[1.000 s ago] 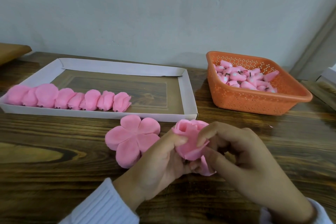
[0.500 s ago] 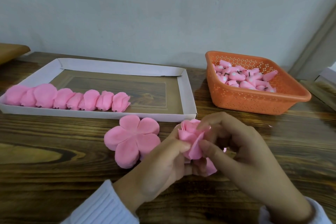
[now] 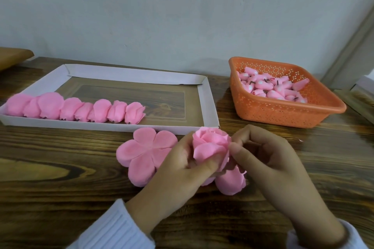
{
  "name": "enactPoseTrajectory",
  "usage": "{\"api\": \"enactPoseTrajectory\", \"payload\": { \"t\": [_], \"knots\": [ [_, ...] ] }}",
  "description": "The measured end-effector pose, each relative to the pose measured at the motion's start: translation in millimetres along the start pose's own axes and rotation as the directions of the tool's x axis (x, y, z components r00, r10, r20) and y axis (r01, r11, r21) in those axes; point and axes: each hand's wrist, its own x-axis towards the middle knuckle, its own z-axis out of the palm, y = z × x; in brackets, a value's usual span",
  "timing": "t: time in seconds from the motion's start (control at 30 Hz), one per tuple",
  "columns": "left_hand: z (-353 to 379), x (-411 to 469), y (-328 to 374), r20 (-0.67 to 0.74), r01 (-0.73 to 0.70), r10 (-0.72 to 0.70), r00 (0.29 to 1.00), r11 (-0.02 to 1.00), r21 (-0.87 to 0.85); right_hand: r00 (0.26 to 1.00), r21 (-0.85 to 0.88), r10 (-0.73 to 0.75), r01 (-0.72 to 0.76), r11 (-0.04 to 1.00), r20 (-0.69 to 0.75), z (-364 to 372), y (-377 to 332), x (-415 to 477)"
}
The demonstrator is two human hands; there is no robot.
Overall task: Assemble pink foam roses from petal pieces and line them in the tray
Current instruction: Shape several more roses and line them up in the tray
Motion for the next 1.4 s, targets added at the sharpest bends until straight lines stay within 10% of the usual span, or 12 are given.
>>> {"api": "enactPoseTrajectory", "payload": {
  "t": [0.57, 1.17, 1.4],
  "knots": [
    [-3.6, -0.9, -6.4, 0.099, 0.016, -0.020, 0.995, 0.999, 0.037, 0.978, 0.106, 0.210, -0.210, 0.972, 0.020, 1.1, 3.1, 0.9],
    [-2.3, 0.5, -0.4, 0.051, 0.009, -0.014, 0.999, 0.996, 0.093, 0.996, 0.189, 0.086, -0.088, 0.978, 0.018, -3.8, 2.3, -0.9],
    [-0.9, 1.5, -1.0, 0.091, 0.031, -0.031, 0.995, 1.000, -0.001, 0.966, -0.295, -0.202, 0.243, 0.924, 0.162, 0.7, 2.5, -2.6]
  ]
}}
